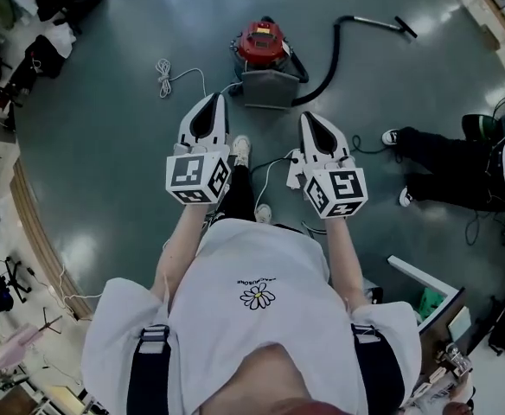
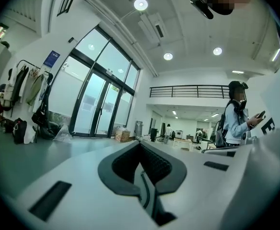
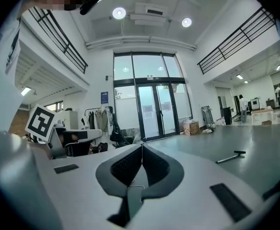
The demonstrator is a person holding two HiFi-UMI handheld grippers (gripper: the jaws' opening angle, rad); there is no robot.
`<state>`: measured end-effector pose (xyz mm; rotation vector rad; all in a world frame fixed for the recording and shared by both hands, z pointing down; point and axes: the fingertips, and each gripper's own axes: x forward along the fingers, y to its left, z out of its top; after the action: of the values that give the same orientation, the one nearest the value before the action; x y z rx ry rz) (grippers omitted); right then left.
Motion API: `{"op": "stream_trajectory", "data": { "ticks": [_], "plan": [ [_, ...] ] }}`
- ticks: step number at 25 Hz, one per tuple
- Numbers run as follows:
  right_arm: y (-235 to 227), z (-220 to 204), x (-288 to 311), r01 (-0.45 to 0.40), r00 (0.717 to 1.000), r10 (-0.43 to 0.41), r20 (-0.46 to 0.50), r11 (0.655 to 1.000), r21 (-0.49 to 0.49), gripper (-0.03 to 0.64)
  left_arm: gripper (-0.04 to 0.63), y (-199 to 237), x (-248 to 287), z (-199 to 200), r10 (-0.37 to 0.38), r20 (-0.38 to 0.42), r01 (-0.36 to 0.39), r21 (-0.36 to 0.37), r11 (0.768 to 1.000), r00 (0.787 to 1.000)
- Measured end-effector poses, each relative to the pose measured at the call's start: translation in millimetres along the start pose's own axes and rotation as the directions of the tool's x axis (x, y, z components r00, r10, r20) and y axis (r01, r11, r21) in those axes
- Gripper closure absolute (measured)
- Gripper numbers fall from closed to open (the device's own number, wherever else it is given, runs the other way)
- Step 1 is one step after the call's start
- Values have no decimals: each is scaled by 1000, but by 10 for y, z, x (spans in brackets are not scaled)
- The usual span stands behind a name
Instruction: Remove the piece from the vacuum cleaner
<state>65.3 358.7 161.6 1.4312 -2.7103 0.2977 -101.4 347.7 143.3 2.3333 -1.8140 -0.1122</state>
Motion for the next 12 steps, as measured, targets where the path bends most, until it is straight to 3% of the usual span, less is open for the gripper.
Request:
{"op": "stream_trajectory", "data": {
  "ticks": [6,12],
  "plan": [
    [-488,45,985,60,997,-60,-54,998,5,603,592,499,1045,-18,-22,-31,22,17,1000,999],
    [-763,137,1856,102,990,-102,-97,995,-3,603,591,1106,1979,89,-57,-43,56,-25,998,997]
  ]
}}
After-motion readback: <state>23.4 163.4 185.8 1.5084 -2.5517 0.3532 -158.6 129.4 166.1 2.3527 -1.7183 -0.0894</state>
